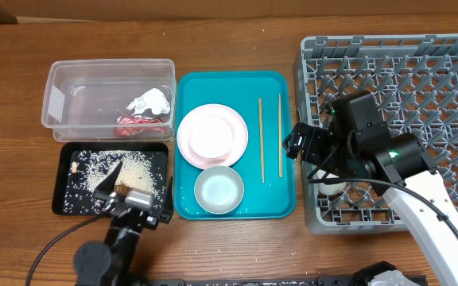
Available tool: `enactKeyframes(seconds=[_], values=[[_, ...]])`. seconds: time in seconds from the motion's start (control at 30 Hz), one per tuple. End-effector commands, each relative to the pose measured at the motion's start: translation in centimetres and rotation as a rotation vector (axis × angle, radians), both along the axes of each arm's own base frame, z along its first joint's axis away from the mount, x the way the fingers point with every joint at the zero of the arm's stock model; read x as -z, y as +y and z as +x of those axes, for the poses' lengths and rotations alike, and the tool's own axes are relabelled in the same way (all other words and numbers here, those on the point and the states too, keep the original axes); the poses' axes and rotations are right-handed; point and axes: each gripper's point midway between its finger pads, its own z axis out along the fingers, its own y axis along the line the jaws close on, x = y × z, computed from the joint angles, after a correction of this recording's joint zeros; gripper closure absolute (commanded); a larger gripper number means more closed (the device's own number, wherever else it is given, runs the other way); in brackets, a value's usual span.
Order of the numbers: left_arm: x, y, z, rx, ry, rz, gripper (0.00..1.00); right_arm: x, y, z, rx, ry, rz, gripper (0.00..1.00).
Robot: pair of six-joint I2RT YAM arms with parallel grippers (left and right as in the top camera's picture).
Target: Sort waste into correct bins and load items into the dishwasher
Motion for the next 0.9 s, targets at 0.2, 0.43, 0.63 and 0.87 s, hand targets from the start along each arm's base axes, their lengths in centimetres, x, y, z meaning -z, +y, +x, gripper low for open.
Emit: enactKeyframes(seconds=[0.2,0.43,0.63,0.87], values=[[5.4,0.2,1.9,-0.013,-0.003,0.015,0.00,-0.3,-0.2,0.4,0.012,-0.015,-0.003,0.00],[5.5,0.2,1.9,-0.013,0.000,0.015,0.00,-0.3,-0.2,0.4,0.012,-0.015,-0.003,0.00],[5.5,0.2,1.9,-0.013,0.001,0.015,0.00,-0.3,-0.2,0.4,0.012,-0.015,-0.003,0.00],[5.5,0.2,1.9,-0.013,0.001,0.015,0.00,-0.3,-0.2,0.4,0.012,-0.015,-0.002,0.00]])
